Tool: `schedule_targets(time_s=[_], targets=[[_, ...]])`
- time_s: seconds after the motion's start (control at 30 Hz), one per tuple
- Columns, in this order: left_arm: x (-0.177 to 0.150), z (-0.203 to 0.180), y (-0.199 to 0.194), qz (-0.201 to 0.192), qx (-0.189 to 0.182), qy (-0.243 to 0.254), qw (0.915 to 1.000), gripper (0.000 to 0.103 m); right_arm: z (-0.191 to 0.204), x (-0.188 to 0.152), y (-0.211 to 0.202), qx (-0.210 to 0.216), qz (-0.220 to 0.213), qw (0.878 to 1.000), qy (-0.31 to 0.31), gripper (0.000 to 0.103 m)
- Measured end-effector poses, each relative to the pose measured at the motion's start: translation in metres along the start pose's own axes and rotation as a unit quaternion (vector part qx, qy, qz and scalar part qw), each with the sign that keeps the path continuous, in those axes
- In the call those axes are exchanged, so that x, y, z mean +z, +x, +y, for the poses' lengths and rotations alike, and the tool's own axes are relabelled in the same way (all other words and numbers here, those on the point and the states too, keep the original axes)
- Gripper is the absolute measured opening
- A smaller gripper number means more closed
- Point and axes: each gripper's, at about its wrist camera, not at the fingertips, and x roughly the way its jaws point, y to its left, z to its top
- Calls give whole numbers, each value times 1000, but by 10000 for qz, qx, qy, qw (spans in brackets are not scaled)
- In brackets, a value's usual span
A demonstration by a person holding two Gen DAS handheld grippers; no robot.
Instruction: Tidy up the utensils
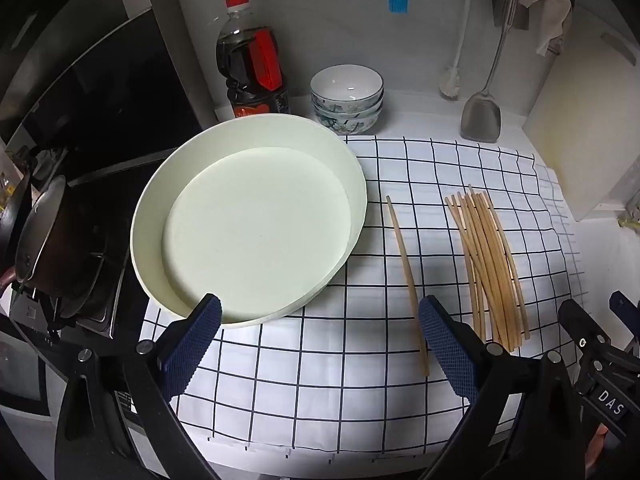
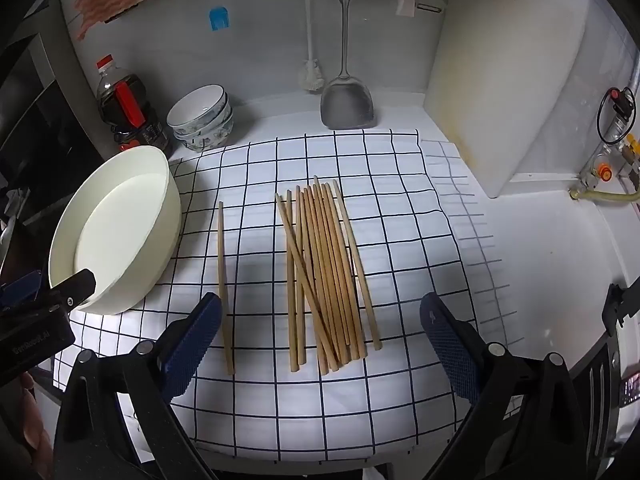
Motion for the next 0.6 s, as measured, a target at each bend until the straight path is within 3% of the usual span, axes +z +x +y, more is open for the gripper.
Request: schedule_targets(time_s=[0.6], targets=[[5, 6, -11, -114, 13, -33, 9999, 97, 2, 1, -6, 36, -43, 10000, -22, 95]])
